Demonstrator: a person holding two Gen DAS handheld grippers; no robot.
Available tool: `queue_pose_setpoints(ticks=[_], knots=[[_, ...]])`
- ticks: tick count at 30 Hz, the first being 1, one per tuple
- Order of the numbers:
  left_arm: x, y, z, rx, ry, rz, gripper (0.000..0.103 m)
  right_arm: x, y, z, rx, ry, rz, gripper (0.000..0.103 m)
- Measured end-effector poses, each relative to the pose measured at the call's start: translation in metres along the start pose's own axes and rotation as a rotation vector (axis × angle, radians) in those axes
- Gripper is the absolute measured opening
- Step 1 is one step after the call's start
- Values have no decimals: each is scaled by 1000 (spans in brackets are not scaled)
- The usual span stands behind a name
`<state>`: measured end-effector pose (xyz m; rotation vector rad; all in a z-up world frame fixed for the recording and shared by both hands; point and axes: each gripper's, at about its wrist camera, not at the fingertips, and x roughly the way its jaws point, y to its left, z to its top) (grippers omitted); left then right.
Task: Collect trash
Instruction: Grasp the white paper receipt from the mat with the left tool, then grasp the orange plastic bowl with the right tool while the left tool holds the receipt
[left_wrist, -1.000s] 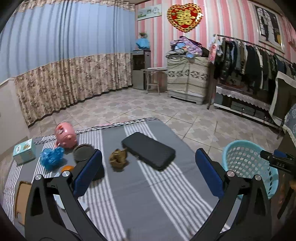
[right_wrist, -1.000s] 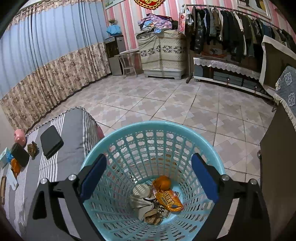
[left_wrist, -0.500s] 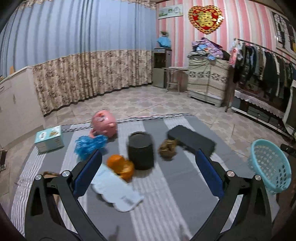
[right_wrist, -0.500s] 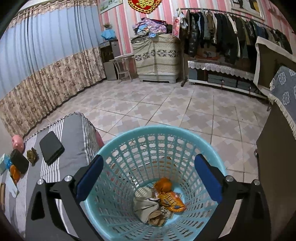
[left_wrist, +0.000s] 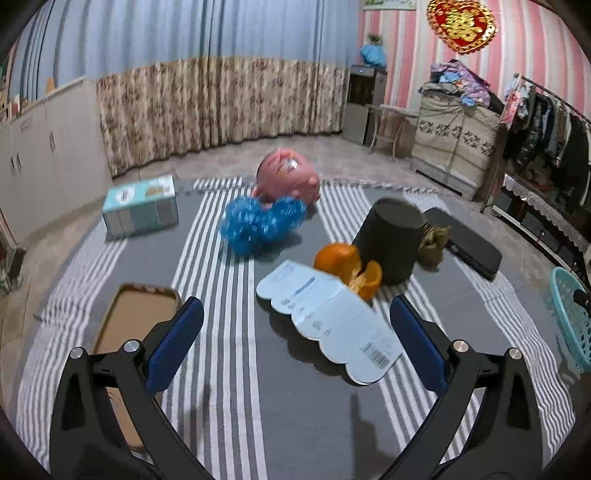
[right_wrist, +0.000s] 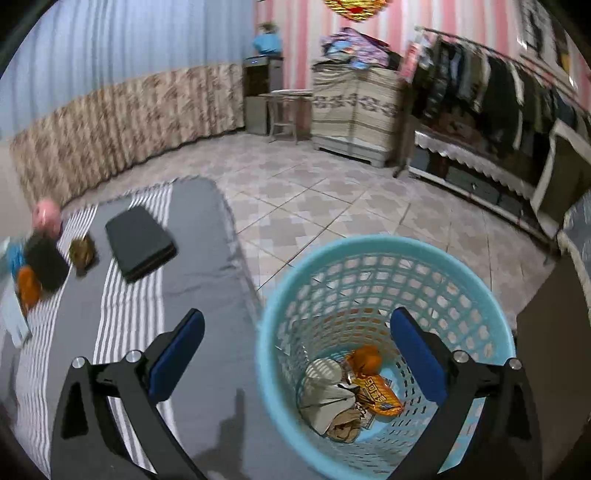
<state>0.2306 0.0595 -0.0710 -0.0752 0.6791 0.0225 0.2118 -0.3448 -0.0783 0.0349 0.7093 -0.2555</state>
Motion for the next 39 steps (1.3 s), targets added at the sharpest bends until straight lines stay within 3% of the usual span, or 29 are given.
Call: queue_pose_setpoints(ticks=[8, 11, 15, 17, 21, 27, 28, 32, 34, 39], knots=[[32, -23, 4, -21, 115, -2, 97, -1, 37, -1, -72, 3, 23, 98], [49, -34, 4, -11, 180, 34, 96, 1, 38, -3, -87, 9, 21, 98], [63, -39, -1, -16, 251, 45, 82, 3, 36, -3, -100, 17, 14, 98], [68, -34, -4, -55, 287, 4, 73, 3, 36, -3, -95, 16, 18, 98], [61, -31, -4, -71, 284, -24, 53, 1, 36, -2, -94, 11, 24, 98], [42, -17, -11, -85, 275, -59, 45, 1, 40, -4, -99, 15, 33, 98], [37, -13, -12, -86, 267, -66, 34, 0, 41, -5, -99, 16, 36, 98], [23, -2, -8, -58, 230, -72, 13, 0, 48, -8, -107, 25, 54, 98], [20, 2, -7, -33, 213, -54, 11, 0, 55, -10, -118, 31, 63, 98], [17, 18, -5, -42, 202, -90, 8, -1, 69, -16, -151, 35, 66, 98]])
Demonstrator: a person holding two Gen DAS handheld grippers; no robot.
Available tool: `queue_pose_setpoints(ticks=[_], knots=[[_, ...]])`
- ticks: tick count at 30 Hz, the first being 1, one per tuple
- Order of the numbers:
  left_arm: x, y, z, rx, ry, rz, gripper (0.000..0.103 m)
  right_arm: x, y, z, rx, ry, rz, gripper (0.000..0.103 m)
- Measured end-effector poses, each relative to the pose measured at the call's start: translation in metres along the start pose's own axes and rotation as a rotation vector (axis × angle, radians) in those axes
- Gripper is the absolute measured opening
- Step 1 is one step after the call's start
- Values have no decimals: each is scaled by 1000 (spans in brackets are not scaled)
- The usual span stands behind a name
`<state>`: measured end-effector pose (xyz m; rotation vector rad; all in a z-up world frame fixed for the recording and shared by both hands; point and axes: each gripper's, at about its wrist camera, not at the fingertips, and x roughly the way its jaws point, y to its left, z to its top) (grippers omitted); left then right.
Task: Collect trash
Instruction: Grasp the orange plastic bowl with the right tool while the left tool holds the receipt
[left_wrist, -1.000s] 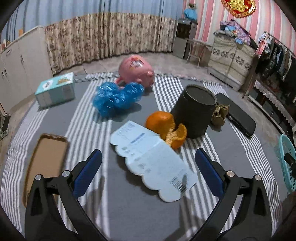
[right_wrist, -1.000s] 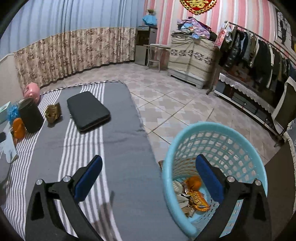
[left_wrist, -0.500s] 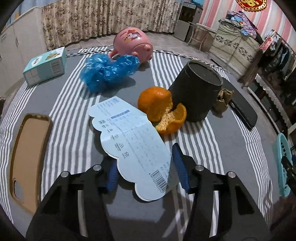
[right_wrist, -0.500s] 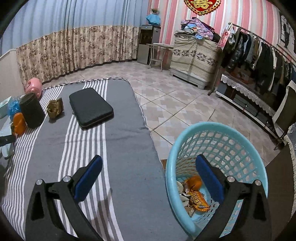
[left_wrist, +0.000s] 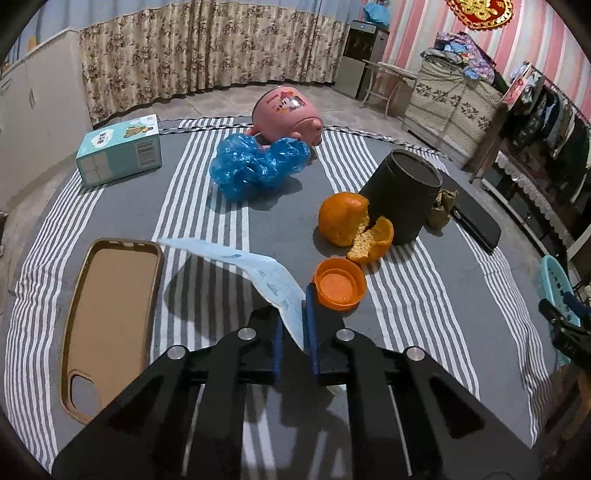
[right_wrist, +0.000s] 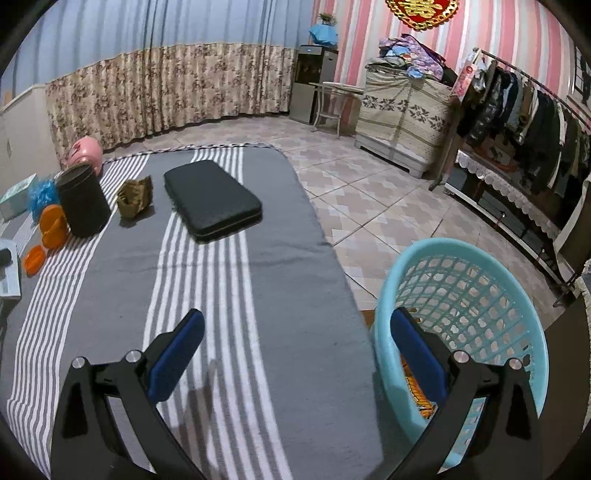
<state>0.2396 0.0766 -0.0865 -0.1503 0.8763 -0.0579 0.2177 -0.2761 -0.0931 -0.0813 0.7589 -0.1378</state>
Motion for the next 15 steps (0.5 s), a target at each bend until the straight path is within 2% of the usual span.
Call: queue_pose_setpoints(ticks=[2, 4, 9, 15], knots=[[-4, 4, 1, 19, -16, 5, 6, -1, 4, -1, -4, 3, 9, 98], [-11, 7, 3, 33, -34, 6, 0, -7, 8, 1, -4, -12, 29, 98], [-38, 19, 13, 88, -108, 12, 0, -25, 26, 4, 3, -50, 74, 98], [-65, 46, 15, 122, -171, 22, 0, -38, 85, 9, -22, -78, 183, 98]])
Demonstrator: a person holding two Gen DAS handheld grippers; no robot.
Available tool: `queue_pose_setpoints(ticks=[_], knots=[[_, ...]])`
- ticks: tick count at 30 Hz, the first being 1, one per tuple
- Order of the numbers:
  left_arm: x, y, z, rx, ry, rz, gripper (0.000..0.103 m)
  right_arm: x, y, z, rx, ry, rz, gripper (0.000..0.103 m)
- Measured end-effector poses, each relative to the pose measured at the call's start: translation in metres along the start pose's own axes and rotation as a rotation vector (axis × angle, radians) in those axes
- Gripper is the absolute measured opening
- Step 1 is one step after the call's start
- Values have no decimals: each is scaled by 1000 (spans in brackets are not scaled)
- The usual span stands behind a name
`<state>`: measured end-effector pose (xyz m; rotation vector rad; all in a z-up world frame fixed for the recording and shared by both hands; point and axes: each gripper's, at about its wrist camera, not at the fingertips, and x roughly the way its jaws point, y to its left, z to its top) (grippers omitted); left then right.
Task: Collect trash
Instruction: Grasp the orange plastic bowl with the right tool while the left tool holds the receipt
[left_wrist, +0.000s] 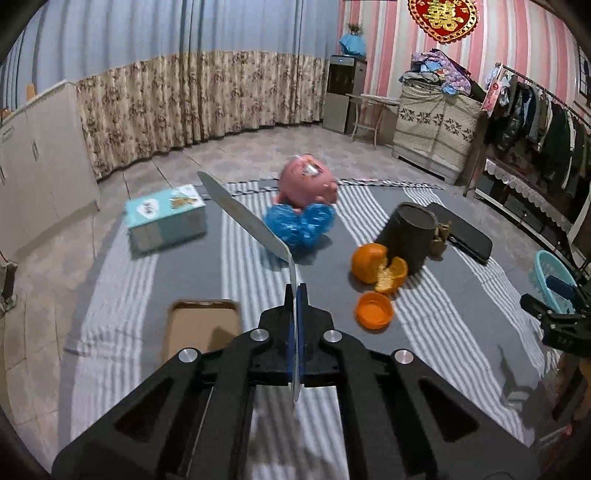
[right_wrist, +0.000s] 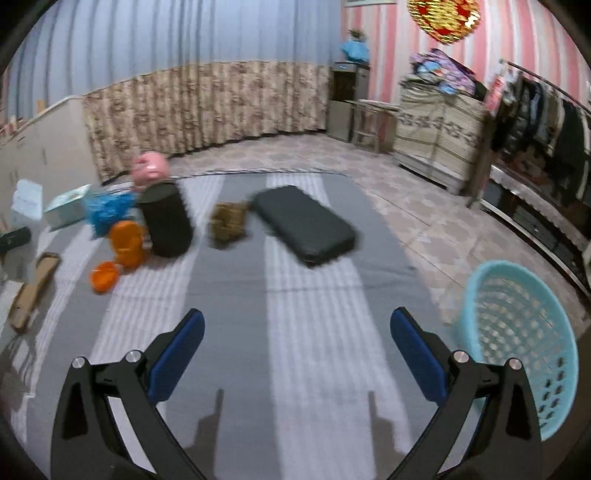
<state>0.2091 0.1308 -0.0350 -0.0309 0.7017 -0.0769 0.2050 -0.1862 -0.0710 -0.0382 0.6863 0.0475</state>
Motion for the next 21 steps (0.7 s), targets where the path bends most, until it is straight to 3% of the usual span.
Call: queue_pose_setpoints(ticks=[9, 17, 19, 21], knots=[[-20, 66, -18, -46, -16, 63, 0, 36, 92, 3, -11, 88, 140, 98], [-20, 94, -30, -88, -23, 65, 0, 68, 149, 11, -66, 159, 150, 97], [-19, 96, -31, -88, -20, 66, 0, 71, 161, 13, -94, 160, 145, 88], [-19, 96, -33, -92, -18, 65, 0, 78, 172, 12, -132, 188, 138, 64]])
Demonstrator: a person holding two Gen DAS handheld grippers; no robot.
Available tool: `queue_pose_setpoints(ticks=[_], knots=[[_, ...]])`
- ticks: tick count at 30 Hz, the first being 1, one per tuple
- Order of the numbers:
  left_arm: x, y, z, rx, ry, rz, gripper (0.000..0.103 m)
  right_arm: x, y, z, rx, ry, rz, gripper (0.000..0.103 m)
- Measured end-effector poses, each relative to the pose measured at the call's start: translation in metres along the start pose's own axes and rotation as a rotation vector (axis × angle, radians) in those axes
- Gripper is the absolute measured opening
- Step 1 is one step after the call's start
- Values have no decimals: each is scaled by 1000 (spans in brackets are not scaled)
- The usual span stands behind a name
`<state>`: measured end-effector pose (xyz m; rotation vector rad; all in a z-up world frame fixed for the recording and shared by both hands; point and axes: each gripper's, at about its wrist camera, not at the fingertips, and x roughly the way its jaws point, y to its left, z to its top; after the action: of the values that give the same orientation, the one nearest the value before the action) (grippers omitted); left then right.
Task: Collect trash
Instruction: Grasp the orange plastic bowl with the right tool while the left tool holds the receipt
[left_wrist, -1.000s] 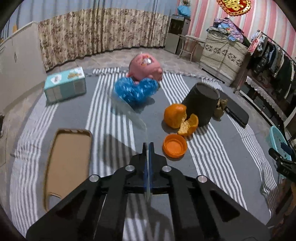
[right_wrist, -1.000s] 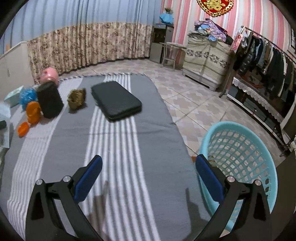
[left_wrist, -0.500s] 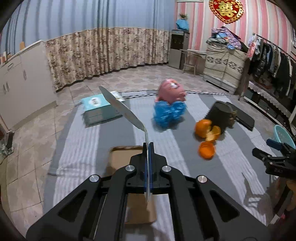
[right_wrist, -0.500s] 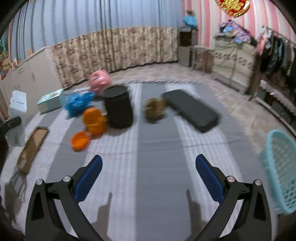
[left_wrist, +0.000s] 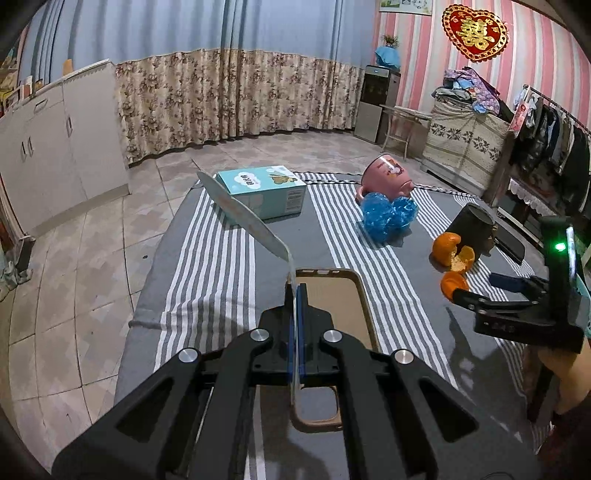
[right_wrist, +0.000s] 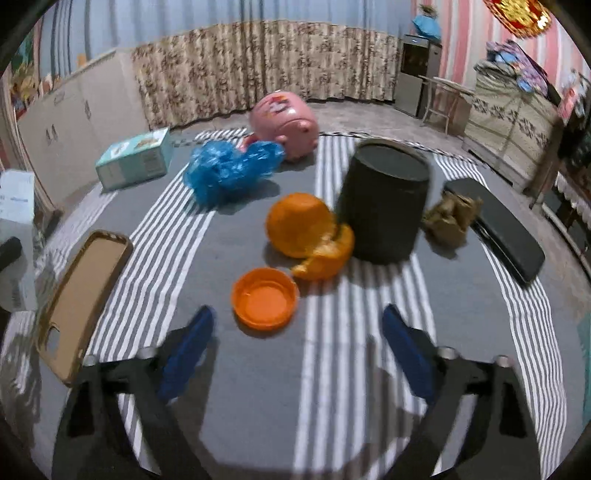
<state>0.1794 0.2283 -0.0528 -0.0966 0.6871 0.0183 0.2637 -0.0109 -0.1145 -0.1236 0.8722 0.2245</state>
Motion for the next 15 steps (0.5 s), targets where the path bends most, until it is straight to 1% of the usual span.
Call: queue_pose_setpoints(ticks=[2, 4, 7, 10, 15], knots=[[0, 1, 0, -8, -2, -4, 0, 6, 3, 0, -13, 28, 20, 51], [-2, 0, 1, -13, -6, -6, 0, 4, 3, 0, -12, 21, 37, 39], [-5, -3, 3, -12, -11, -7, 0, -3, -3, -1, -1, 5, 71, 39], [-9, -11, 7, -3, -24, -7, 0, -19, -16, -4, 17, -38, 79, 39], [-14, -33, 17, 23, -41, -18, 0, -55, -63, -12, 49, -103, 48, 39]])
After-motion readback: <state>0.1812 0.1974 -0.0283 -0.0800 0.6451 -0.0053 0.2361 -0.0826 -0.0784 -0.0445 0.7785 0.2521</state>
